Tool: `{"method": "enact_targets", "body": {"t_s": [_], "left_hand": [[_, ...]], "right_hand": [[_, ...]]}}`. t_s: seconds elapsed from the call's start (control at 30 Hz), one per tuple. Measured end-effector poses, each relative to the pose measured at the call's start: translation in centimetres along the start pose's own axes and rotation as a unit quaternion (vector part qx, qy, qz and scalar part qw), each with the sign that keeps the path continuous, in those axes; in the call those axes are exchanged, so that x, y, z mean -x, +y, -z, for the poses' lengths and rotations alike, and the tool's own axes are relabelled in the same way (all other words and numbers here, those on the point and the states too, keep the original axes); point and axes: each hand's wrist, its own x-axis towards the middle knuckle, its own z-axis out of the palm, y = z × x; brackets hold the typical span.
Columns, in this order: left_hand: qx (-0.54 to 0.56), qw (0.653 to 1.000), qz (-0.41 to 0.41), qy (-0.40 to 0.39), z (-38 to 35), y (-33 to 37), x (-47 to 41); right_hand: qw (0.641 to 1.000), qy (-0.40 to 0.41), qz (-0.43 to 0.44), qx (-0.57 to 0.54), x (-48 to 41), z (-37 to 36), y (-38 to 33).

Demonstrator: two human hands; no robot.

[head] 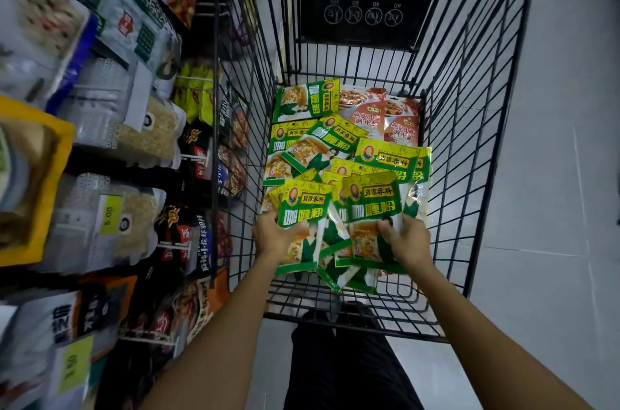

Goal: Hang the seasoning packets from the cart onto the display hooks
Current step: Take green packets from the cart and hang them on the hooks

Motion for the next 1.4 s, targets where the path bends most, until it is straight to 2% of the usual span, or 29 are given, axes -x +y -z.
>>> {"method": "enact_targets", "body": {"t_s": [0.1,0.2,0.3,0.4,0.5,0.63,0.8,0.97,1.1,1.2,1.3,1.4], "left_hand": [[0.041,0.999,-0.019,-0.012,2.2,1.9,1.4],[0.122,0.991,-0.054,0.009,6.0,5.2,4.5],[0.143,0.984,-0.106,0.023,8.8,7.8,6.2],[0.191,0.964,-0.161,0.094,13.7,11.0,10.0],[0.209,0.935,-0.222,0.182,19.3,14.3,14.3],[0.219,0.894,-0.255,0.296,26.2,16.6,20.8],[0.25,0.819,-0.282,0.433,33.6,17.9,29.7],[0.231,0.744,-0.298,0.552,39.9,18.2,39.1],[0.224,0.681,-0.314,0.622,43.8,18.3,46.5],[0.224,0.649,-0.31,0.657,45.7,17.7,51.4],[0.22,0.631,-0.293,0.684,47.6,16.9,54.8],[0.246,0.621,-0.27,0.694,49.2,15.9,56.4]], "right_hand": [[1.0,-0.005,0.019,-0.023,0.5,2.0,-2.6],[0.993,-0.025,0.098,-0.053,2.4,5.1,-7.2],[0.985,-0.046,0.147,-0.081,2.7,6.4,-9.9],[0.966,-0.083,0.226,-0.092,4.2,8.1,-14.3],[0.937,-0.079,0.33,-0.08,6.3,9.6,-20.4],[0.886,-0.136,0.428,-0.116,10.8,10.8,-27.8],[0.808,-0.204,0.529,-0.16,18.8,12.6,-36.1],[0.735,-0.225,0.609,-0.195,27.8,13.2,-42.4],[0.672,-0.289,0.634,-0.252,34.9,12.8,-45.8],[0.614,-0.344,0.654,-0.278,39.8,12.3,-47.6],[0.583,-0.384,0.664,-0.268,43.6,11.8,-49.1],[0.568,-0.424,0.657,-0.256,46.3,10.9,-50.2]]}}
